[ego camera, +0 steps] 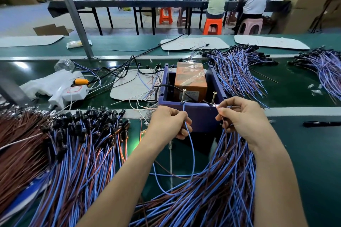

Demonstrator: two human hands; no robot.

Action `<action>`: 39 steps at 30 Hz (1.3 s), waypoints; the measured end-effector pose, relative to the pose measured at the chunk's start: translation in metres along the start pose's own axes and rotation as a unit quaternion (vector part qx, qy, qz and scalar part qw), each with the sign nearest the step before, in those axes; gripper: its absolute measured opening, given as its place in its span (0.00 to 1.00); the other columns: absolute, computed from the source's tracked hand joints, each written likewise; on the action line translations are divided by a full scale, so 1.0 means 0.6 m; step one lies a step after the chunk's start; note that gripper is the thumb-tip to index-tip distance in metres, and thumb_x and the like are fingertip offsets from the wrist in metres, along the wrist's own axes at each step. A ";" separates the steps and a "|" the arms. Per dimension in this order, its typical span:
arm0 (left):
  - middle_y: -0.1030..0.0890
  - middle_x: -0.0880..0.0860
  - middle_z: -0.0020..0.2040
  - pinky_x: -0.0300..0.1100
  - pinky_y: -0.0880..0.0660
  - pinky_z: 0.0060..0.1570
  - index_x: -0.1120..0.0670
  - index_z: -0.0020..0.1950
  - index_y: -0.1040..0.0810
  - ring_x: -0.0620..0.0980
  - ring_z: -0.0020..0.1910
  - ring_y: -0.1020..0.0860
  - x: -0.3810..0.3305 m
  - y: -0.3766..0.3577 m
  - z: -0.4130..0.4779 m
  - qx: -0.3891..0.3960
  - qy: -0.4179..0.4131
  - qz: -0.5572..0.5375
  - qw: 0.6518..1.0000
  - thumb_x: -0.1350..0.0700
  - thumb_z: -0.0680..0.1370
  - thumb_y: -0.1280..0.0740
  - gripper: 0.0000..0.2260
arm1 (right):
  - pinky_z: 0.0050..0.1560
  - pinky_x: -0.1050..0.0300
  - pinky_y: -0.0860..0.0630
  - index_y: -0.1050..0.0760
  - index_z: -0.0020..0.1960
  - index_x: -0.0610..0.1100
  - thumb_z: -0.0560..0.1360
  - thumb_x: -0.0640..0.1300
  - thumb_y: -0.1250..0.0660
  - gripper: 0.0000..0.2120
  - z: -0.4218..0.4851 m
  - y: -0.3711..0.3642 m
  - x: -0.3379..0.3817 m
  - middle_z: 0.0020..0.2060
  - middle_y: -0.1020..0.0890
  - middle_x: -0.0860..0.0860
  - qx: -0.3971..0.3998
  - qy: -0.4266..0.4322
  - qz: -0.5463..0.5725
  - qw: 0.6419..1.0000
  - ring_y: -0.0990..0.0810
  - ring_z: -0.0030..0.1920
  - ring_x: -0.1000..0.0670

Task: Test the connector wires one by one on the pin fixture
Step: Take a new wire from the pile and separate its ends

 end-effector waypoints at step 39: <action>0.20 0.52 0.34 0.34 0.24 0.32 0.55 0.40 0.18 0.45 0.27 0.24 -0.121 -0.027 -0.076 0.191 -0.202 -0.174 0.945 0.58 0.72 0.32 0.03 | 0.24 0.67 0.32 0.25 0.58 0.50 0.60 0.50 0.20 0.28 -0.057 -0.052 0.084 0.44 0.16 0.53 0.164 0.076 0.128 0.975 0.28 0.24 0.56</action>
Point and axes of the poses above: each hand's wrist, its own z-axis towards the middle knuckle, its own y-axis out of the back of the hand, x = y × z, the point moved 10 cm from there along z, towards the middle knuckle
